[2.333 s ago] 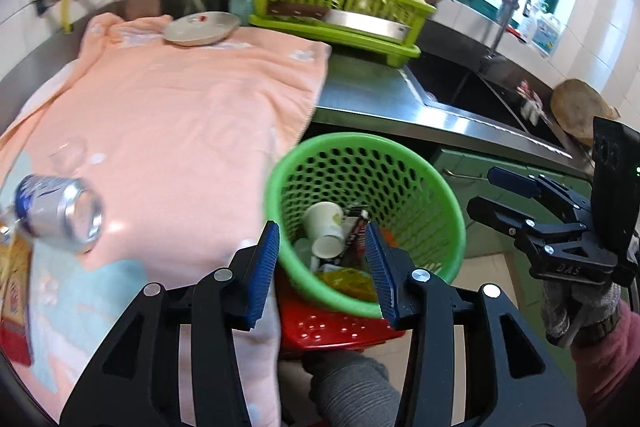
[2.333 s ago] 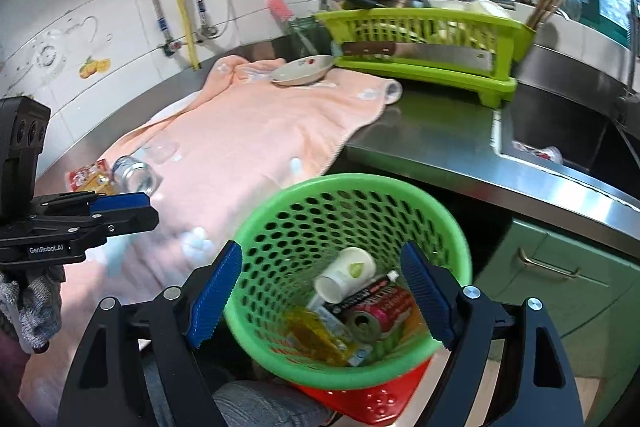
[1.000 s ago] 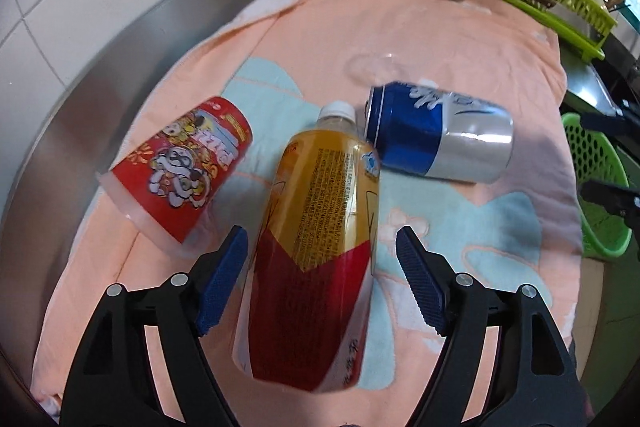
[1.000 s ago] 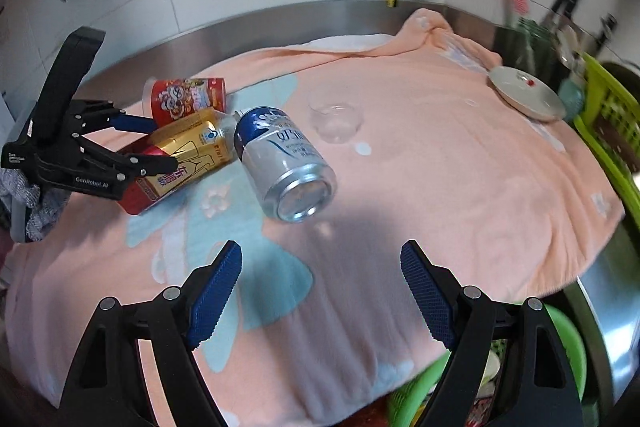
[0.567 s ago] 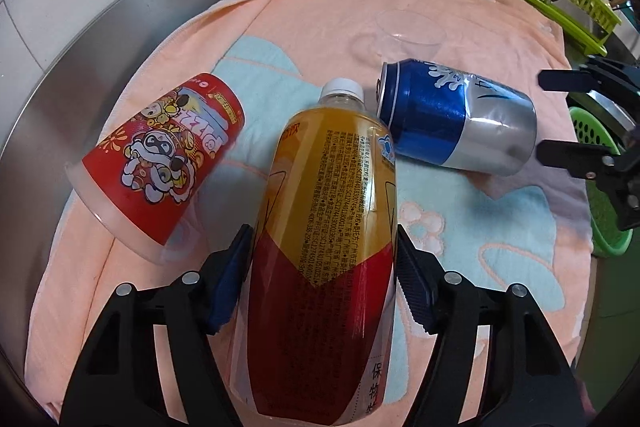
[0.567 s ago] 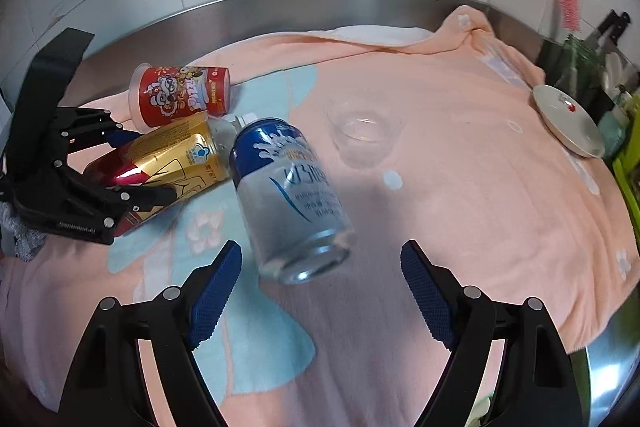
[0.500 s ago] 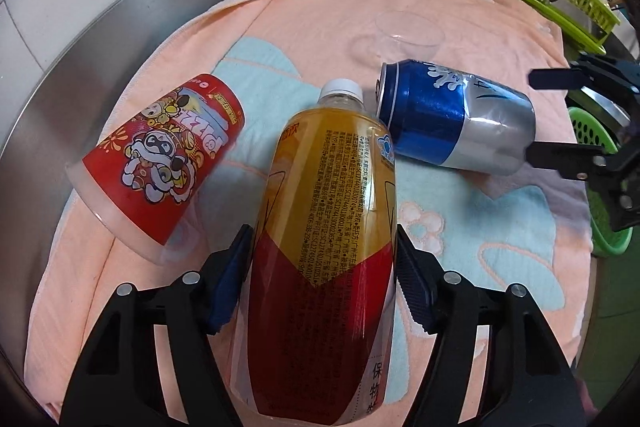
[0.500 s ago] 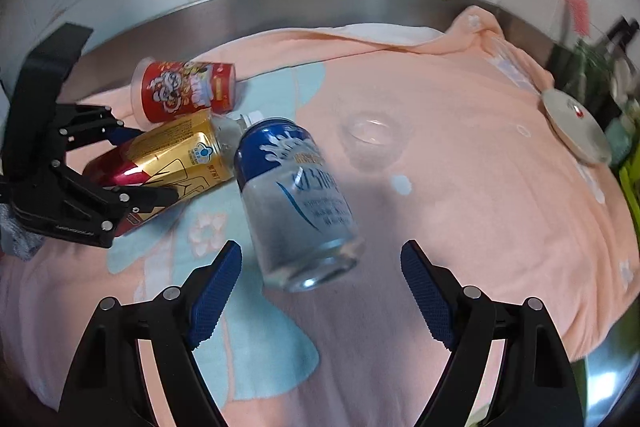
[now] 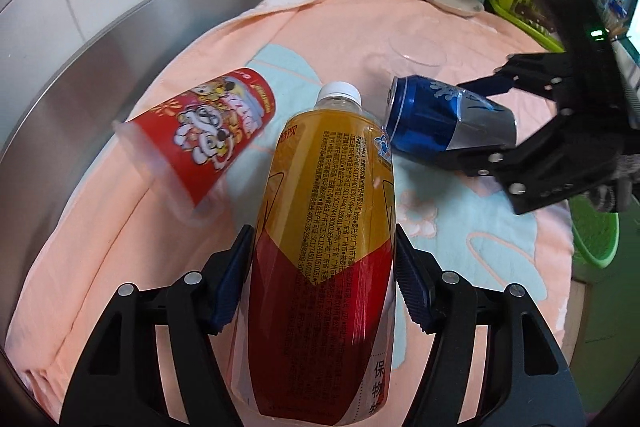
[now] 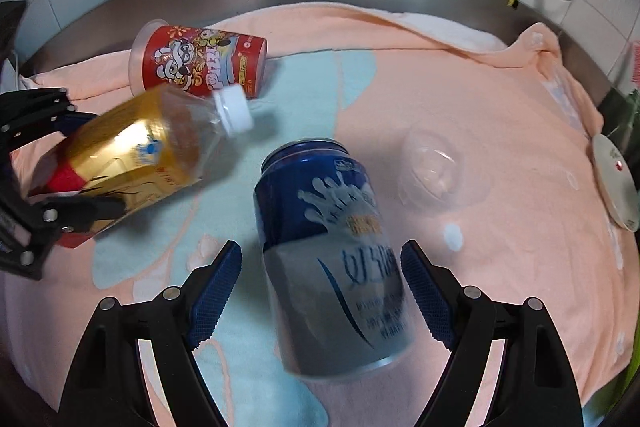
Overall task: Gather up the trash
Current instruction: 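Grasp the yellow-red bottle with the left gripper while the right grasps the blue milk can, then drop the blue can into the green basket with the right gripper while the left lifts the bottle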
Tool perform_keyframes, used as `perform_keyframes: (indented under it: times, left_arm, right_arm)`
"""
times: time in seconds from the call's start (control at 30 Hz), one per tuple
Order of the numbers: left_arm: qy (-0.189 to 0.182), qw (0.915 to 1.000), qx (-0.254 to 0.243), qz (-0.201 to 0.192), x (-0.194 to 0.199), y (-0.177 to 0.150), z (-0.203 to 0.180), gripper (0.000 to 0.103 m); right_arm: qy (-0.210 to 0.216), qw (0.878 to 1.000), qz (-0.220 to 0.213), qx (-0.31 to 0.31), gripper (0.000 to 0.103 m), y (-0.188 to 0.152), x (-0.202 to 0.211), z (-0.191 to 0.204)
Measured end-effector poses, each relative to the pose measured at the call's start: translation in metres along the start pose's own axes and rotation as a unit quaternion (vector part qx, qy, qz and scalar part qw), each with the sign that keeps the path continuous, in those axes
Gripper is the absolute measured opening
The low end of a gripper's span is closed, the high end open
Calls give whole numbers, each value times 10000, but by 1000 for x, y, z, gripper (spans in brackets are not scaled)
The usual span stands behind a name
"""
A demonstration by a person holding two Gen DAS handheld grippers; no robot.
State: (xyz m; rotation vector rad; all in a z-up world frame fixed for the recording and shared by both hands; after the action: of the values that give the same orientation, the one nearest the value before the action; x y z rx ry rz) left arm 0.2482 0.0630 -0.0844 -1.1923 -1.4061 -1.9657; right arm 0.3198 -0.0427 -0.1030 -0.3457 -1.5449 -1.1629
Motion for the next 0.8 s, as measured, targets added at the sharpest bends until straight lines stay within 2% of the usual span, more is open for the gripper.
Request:
perform_keyframes:
  times: [0.1,0.17,0.33,0.53,0.67,0.8]
  left_arm:
    - [-9,9999,114,-65,6,-2,3,65]
    - [-4,9998,155,-97,9,-4,3,65]
    - [10,9998,186,-115,13,-9,0,65]
    - [-69,9996,190,-216,21,-6,-9,65]
    - [-152,9993,62,-343,32,-1,-28,65]
    - [-305,9983,-112,-476,41,8,-54,65]
  right_arm:
    - [-28,10000,45,33,77,2,-6,3]
    - [-57,10000,28,9,70,3,-8,3]
    - [-52,9999,-58,-84,69,-3,-1,5]
    - [104,9973,-349,-637,69,-21,30,-5]
    - [87,9928,-599,-1031,69,-49,67,-22]
    - [-170,9877,-743,-1365,69,-91,102,-49]
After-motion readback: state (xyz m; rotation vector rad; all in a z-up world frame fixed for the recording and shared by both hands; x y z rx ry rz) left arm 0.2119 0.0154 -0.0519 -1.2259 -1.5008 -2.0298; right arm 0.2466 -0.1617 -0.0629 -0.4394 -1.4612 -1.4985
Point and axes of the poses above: each gripper's, at about its wrist camera, not at the fingertips, and x roughly against the way its jaws point, z to its left, y to its top, the point moved 5 cm from there along -x, roughly the way its jaws point, and after that the axes turned 14 degrees about -x, right-handed, at the moved point
